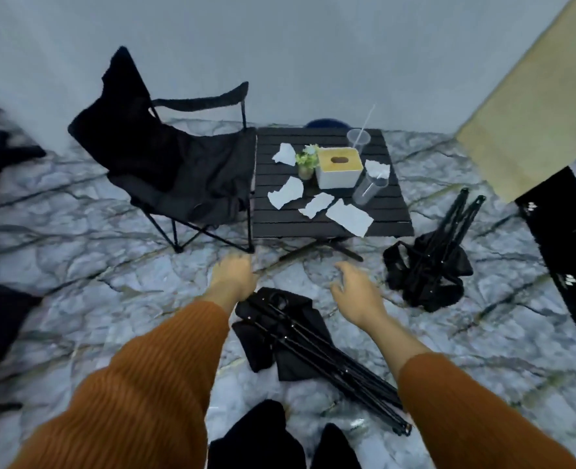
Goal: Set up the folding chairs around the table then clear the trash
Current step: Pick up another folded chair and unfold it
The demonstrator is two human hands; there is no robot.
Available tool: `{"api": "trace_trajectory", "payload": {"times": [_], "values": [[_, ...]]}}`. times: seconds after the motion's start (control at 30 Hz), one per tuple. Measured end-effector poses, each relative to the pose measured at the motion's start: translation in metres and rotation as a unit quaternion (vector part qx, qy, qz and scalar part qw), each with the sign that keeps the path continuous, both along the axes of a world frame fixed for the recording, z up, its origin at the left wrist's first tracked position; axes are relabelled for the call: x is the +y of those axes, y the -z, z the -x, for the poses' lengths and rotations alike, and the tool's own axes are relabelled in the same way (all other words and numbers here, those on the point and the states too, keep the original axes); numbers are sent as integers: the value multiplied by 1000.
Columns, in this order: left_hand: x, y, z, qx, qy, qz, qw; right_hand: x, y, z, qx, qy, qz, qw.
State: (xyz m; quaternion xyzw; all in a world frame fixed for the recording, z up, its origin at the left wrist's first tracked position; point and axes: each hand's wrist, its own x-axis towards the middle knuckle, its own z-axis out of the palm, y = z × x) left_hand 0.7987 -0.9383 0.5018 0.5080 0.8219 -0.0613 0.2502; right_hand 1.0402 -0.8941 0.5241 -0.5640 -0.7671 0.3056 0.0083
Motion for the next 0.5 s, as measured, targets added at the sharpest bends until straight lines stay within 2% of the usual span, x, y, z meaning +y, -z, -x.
{"api": "trace_trajectory", "payload": {"times": [0.13, 0.27, 0.5], "values": [[-20, 63, 0, -45, -153, -6, 987, 21, 56, 13, 21, -59, 11, 998], [-35, 155, -1, -106, -278, -44, 954, 38, 150, 32, 41, -76, 33, 996], [-34, 410, 13, -176, -437, -89, 878, 67, 408, 91, 43, -126, 63, 989]]}}
